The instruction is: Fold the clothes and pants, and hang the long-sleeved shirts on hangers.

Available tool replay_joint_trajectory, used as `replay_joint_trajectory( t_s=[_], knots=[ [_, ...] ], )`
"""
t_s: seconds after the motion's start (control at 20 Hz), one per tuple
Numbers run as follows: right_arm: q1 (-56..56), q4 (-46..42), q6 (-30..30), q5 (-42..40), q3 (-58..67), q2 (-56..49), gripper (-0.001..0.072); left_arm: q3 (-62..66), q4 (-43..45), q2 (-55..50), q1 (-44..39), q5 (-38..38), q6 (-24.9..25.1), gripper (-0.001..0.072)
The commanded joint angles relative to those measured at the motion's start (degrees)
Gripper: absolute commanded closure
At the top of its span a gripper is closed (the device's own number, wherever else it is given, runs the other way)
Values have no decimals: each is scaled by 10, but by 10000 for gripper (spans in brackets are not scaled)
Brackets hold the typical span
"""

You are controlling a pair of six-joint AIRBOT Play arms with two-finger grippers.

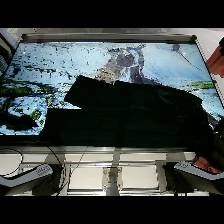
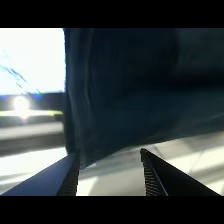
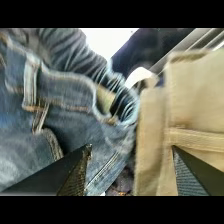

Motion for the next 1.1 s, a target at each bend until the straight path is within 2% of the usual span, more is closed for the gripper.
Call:
replay_joint_trajectory(
  t_s=[0.0,0.1,0.15,0.25,0.35,0.5,0.6,0.7,0.85,1.05],
  knots=[
    [0,13,24,-2,63,0,139,109,-2,0,-9,2,-61,267],
    [0,47,27,-10,96,0,139,175,-10,0,-10,21,-88,239],
    [0,74,27,-20,107,0,140,196,-45,0,-16,40,-99,212],
    [5,125,24,-37,111,-1,140,207,-162,-10,-43,96,-95,212],
    [31,137,13,-40,111,-12,140,209,-237,-56,-110,141,-88,212],
    [79,136,10,-52,111,-26,140,250,-212,-182,-233,162,-104,211],
    [104,134,10,-64,111,-27,141,295,-185,-270,-275,163,-167,201],
    [121,134,10,-69,111,-28,141,333,-186,-335,-286,160,-210,134],
    [132,136,10,-69,111,-27,141,352,-192,-374,-286,161,-219,135],
    [132,136,10,-67,111,-27,141,352,-146,-375,-277,159,-233,136]
  ],
)
